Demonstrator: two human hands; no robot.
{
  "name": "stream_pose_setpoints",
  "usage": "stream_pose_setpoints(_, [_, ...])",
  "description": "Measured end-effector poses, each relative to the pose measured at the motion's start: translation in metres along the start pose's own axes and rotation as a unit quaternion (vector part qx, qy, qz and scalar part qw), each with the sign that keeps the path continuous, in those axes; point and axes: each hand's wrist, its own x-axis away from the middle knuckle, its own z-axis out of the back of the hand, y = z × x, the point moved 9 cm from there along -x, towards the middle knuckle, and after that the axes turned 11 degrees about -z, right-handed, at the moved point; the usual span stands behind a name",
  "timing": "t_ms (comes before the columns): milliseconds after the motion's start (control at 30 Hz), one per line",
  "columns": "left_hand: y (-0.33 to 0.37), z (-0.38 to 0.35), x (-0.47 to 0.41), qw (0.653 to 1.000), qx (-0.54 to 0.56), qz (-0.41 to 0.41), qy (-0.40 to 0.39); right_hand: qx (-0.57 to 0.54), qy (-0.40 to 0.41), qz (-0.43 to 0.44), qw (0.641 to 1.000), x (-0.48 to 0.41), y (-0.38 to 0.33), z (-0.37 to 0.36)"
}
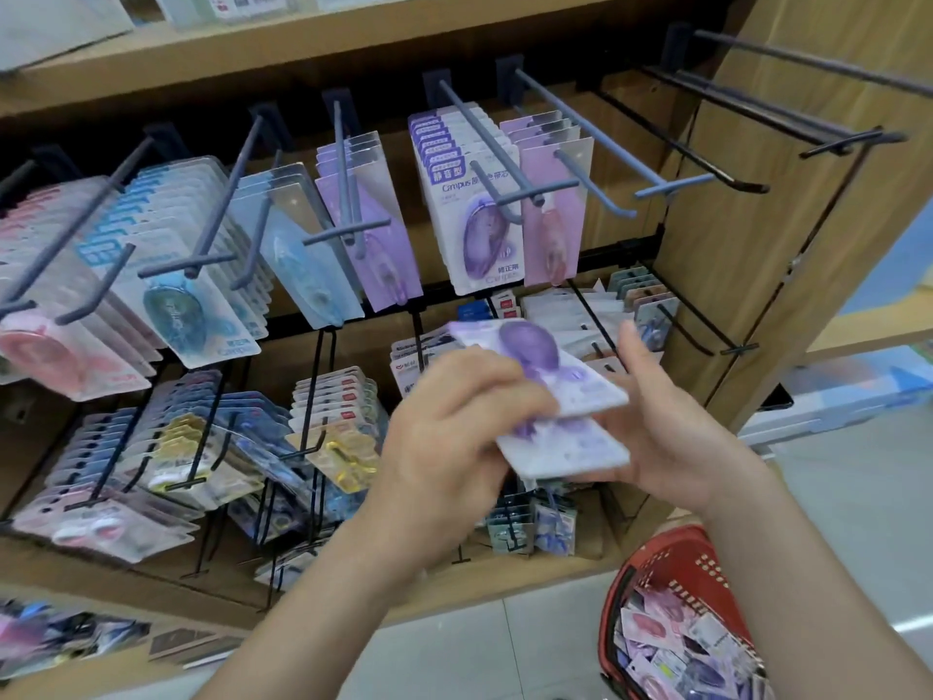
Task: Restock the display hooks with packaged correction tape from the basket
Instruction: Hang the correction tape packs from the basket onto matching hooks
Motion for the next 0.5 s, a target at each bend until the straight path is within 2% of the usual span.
stream_pose_setpoints(67, [0.016, -0.011, 0.012, 0.995, -0.022, -0.089, -0.047, -0.058, -0.072, 0.023, 0.995, 0.0, -0.003, -0.017])
stream_pose_setpoints(100, [0.018, -0.016, 0.019, 0.992, -0.036, -0.107, -0.062, -0.077, -0.089, 0.045, 0.992, 0.0, -0.008, -0.024])
stream_pose_setpoints(200, [0.006, -0.012, 0.034, 0.993, -0.086, -0.067, -0.052, -0.097, -0.068, 0.097, 0.988, 0.0, -0.018, -0.028])
stream_pose_setpoints(267, [-0.004, 0.0, 0.037, 0.995, -0.099, 0.014, -0.01, -0.12, -0.032, 0.12, 0.985, 0.001, -0.02, -0.022])
stream_pose_setpoints(333, [-0.026, 0.012, 0.045, 0.981, -0.008, 0.184, 0.054, -0.116, 0.006, 0.144, 0.983, 0.002, -0.021, -0.015])
stream_pose_setpoints(400, [-0.048, 0.006, 0.06, 0.917, 0.14, 0.36, 0.1, -0.066, 0.03, 0.171, 0.983, 0.004, -0.025, -0.015])
stream_pose_setpoints(433, [-0.053, -0.001, 0.062, 0.89, 0.185, 0.405, 0.101, -0.037, 0.035, 0.187, 0.981, 0.006, -0.027, -0.017])
stream_pose_setpoints(500, [-0.056, -0.012, 0.055, 0.875, 0.205, 0.433, 0.074, 0.021, 0.028, 0.223, 0.974, 0.01, -0.031, -0.027])
